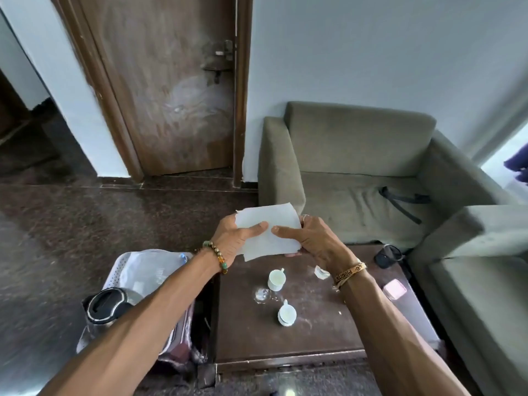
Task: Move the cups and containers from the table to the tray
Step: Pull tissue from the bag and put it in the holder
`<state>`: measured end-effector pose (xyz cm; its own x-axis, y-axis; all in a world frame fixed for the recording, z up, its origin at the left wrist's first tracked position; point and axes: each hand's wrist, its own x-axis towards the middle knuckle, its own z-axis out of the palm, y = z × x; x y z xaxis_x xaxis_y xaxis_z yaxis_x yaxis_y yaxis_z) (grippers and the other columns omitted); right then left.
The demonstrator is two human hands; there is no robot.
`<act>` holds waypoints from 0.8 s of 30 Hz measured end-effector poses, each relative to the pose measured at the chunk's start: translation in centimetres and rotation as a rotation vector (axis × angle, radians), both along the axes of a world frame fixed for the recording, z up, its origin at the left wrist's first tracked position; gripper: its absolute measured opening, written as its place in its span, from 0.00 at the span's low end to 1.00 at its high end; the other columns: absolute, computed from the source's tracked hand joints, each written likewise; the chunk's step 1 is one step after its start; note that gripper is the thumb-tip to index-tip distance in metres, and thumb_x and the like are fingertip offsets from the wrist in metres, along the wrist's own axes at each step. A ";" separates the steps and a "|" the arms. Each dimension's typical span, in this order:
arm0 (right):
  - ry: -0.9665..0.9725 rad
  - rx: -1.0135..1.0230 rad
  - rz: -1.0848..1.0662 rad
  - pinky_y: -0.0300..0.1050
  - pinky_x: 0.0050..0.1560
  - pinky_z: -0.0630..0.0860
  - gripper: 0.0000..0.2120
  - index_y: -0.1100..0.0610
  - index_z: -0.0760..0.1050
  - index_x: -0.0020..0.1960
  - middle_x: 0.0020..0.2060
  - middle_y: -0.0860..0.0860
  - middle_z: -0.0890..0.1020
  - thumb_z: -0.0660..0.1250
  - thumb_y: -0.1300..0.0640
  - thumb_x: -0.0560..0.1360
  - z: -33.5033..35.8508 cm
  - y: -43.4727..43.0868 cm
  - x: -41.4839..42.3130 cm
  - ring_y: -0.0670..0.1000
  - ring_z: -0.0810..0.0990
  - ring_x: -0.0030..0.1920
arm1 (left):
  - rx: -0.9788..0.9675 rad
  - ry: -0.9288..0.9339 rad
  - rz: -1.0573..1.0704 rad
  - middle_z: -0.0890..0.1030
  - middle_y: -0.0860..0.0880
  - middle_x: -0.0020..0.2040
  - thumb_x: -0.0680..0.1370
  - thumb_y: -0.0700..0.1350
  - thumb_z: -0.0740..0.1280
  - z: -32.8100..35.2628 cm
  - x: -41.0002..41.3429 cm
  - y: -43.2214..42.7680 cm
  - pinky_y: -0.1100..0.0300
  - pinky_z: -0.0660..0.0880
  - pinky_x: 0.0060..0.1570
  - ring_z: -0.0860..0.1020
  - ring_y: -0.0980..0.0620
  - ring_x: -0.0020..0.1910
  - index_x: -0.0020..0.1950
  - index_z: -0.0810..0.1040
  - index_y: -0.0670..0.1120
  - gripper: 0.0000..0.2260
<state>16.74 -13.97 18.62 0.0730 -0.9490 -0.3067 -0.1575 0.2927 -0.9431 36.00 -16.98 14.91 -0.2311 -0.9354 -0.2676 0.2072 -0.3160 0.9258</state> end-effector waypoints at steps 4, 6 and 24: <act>0.051 -0.045 -0.033 0.54 0.44 0.84 0.19 0.60 0.80 0.57 0.47 0.58 0.86 0.72 0.45 0.76 -0.9 2.5 -1.6 0.56 0.86 0.46 | 0.143 0.144 0.068 0.84 0.38 0.52 0.70 0.44 0.76 0.5 -4.5 2.1 0.44 0.81 0.49 0.82 0.37 0.53 0.55 0.82 0.40 0.16; -0.014 -0.084 -0.123 0.52 0.39 0.82 0.19 0.60 0.78 0.57 0.47 0.61 0.85 0.68 0.44 0.78 -1.9 3.5 -2.4 0.57 0.85 0.43 | 0.185 0.175 0.085 0.83 0.36 0.54 0.71 0.45 0.76 0.5 -7.1 2.9 0.39 0.79 0.52 0.82 0.36 0.53 0.56 0.81 0.39 0.17; 0.306 -0.058 -0.386 0.50 0.42 0.82 0.19 0.55 0.81 0.46 0.39 0.49 0.86 0.74 0.40 0.69 -7.2 5.3 -24.1 0.50 0.85 0.41 | 0.149 -0.115 0.056 0.85 0.41 0.47 0.68 0.44 0.79 -3.6 -29.6 2.9 0.44 0.80 0.52 0.84 0.42 0.47 0.48 0.83 0.41 0.13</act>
